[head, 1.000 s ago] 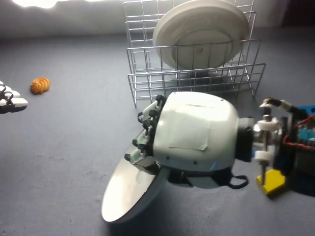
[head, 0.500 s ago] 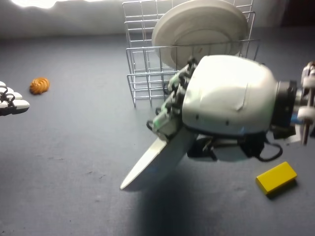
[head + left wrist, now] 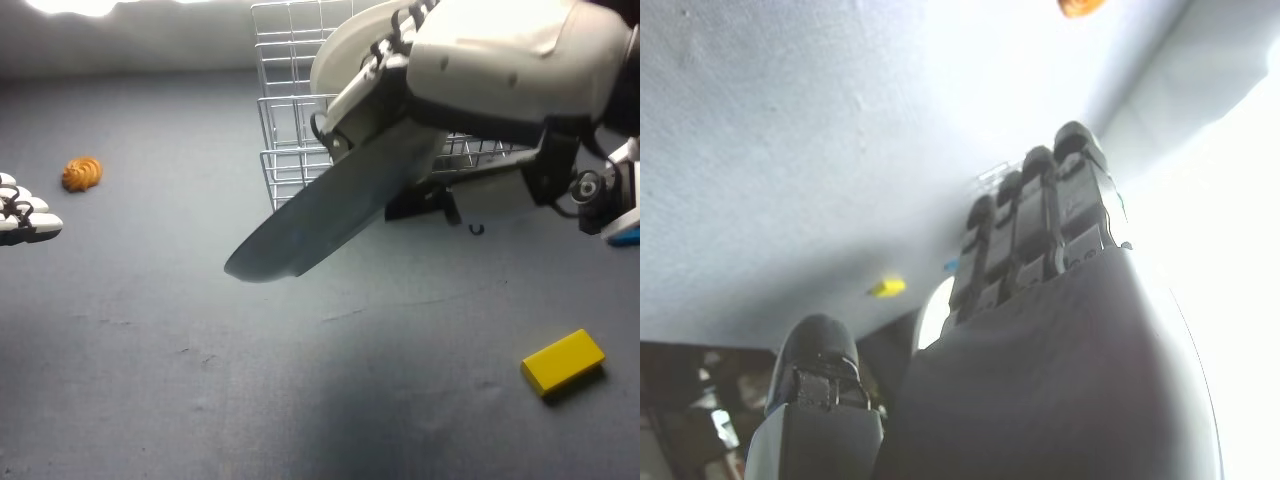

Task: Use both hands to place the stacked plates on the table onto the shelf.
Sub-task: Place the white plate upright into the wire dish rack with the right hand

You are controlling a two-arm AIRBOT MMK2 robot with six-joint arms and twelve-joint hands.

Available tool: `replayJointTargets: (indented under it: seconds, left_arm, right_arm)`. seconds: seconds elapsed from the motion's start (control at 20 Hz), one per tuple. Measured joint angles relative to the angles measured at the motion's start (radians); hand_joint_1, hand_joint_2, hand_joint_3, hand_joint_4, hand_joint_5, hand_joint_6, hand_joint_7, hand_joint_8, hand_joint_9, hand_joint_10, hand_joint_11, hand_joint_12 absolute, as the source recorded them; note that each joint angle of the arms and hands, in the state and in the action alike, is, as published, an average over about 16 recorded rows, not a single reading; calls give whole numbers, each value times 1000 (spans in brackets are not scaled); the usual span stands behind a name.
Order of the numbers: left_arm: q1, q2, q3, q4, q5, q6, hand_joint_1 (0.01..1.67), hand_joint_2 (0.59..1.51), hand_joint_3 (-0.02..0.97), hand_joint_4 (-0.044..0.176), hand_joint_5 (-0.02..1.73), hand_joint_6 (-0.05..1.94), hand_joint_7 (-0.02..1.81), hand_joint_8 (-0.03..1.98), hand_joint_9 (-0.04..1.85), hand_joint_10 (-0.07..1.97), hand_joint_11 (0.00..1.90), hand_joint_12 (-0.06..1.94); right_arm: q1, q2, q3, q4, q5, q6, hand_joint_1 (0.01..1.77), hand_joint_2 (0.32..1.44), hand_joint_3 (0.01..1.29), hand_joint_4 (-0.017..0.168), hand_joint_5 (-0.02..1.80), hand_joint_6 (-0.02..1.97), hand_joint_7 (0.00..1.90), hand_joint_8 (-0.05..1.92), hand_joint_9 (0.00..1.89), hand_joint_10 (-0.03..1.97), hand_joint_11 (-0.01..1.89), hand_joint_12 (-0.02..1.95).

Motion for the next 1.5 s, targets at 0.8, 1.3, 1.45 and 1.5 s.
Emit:
replayJointTargets:
  seconds: [0.8,1.3,1.45,1.5]
  left_arm:
    - [0,0,-4,18,-3,0,11,1187,10,6,22,8,18,9,19,11,19,5]
    - [-1,0,-7,38,-14,0,14,1189,10,5,23,8,21,9,17,11,19,5]
    - [-1,0,-7,58,-33,0,15,1188,10,5,21,8,21,9,16,12,19,5]
    - [-1,0,-7,65,-41,0,16,1188,10,5,21,8,21,9,16,12,19,5]
  right_arm:
    - [117,-15,143,78,-125,260,1229,991,11,13,919,1062,1079,845,1308,11,850,1108]
    - [111,-86,238,125,-127,254,1230,992,10,0,919,1053,1088,834,1316,11,856,1079]
    - [103,-111,268,140,-123,246,1230,993,10,-4,914,1053,1085,837,1313,12,857,1074]
    - [100,-119,277,145,-123,244,1230,994,10,-5,913,1053,1084,839,1312,12,856,1074]
